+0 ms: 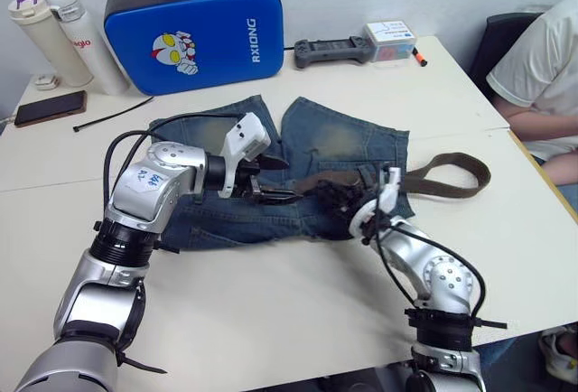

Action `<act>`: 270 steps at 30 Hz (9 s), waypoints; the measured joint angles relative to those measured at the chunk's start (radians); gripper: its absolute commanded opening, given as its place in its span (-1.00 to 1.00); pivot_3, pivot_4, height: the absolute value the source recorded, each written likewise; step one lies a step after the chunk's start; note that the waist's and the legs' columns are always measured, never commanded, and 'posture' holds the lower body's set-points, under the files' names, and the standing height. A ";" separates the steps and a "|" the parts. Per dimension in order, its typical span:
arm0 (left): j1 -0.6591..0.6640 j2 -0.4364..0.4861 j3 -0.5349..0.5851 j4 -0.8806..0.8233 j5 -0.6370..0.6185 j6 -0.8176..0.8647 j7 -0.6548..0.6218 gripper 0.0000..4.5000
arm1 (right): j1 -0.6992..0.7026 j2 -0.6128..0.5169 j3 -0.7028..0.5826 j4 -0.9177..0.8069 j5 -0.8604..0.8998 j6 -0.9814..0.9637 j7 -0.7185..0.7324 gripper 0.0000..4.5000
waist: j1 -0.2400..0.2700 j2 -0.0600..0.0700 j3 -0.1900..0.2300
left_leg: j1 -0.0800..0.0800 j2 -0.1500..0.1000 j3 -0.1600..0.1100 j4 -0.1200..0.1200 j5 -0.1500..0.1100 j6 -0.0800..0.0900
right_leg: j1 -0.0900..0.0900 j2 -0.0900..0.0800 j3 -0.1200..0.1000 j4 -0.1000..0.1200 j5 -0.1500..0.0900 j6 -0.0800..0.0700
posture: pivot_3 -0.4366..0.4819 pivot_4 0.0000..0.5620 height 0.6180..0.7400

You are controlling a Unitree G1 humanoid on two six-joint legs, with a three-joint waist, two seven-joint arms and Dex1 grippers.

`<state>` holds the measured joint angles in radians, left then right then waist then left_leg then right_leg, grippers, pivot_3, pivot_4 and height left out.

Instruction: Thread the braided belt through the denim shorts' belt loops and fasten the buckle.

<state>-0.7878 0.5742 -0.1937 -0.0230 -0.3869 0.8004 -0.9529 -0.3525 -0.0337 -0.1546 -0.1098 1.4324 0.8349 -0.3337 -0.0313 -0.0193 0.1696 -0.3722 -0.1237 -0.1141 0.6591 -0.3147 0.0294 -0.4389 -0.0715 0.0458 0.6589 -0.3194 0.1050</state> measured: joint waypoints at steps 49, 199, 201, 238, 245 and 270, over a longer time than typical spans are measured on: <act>0.100 0.199 0.045 0.025 0.042 -0.063 -0.110 1.00 | -0.034 -1.033 0.498 -0.166 -1.037 -0.251 1.011 -0.98 | 0.050 -0.003 0.001 | -0.005 -0.001 0.000 0.006 -0.001 0.002 | 0.000 -0.001 -0.002 -0.003 0.001 -0.001 | -0.05 -0.47 1.00; 0.523 0.422 0.372 -0.356 -0.199 0.015 -0.031 1.00 | -0.059 -0.171 0.006 0.138 0.134 0.300 0.215 0.16 | 0.004 0.010 0.008 | 0.001 -0.002 -0.008 -0.002 0.000 0.001 | 0.009 -0.004 -0.010 -0.006 0.002 -0.002 | -0.05 -0.47 1.00; 0.521 0.422 0.371 -0.354 -0.199 0.014 -0.030 1.00 | -0.060 -0.171 0.016 0.143 0.109 0.300 0.233 -0.29 | 0.004 0.010 0.008 | 0.001 -0.002 -0.008 -0.002 0.000 0.001 | 0.009 -0.004 -0.010 -0.006 0.002 -0.002 | -0.05 -0.47 1.00; 0.364 0.382 0.222 -0.213 -0.139 -0.073 -0.070 1.00 | -0.074 -0.281 0.019 0.031 -0.207 0.232 0.383 -0.99 | 0.003 0.009 0.008 | 0.001 -0.001 -0.008 -0.002 0.000 0.001 | 0.008 -0.003 -0.010 -0.006 0.002 -0.002 | -0.05 -0.47 1.00; 0.372 0.382 0.223 -0.218 -0.139 -0.071 -0.065 1.00 | -0.078 -0.172 0.020 0.029 -0.238 0.225 0.351 -0.99 | 0.002 0.010 0.008 | 0.001 -0.001 -0.008 -0.002 0.001 0.001 | 0.008 -0.003 -0.010 -0.006 0.002 -0.002 | -0.05 -0.47 1.00; 0.290 0.327 0.149 -0.204 -0.166 0.251 0.024 1.00 | -0.050 -0.442 0.109 -0.309 -0.275 0.434 0.440 0.99 | 0.007 0.008 0.008 | 0.000 -0.002 -0.009 -0.002 0.001 0.001 | 0.008 -0.004 -0.011 -0.006 0.002 -0.002 | -0.05 -0.47 1.00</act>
<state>-0.4978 0.9014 -0.0450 -0.2273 -0.5531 1.0518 -0.9294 -0.4022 -0.4762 -0.0453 -0.4187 1.1576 1.2685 0.1065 -0.0241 -0.0110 0.1773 -0.3719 -0.1257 -0.1230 0.6570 -0.3141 0.0305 -0.4308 -0.0752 0.0352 0.6528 -0.3177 0.1025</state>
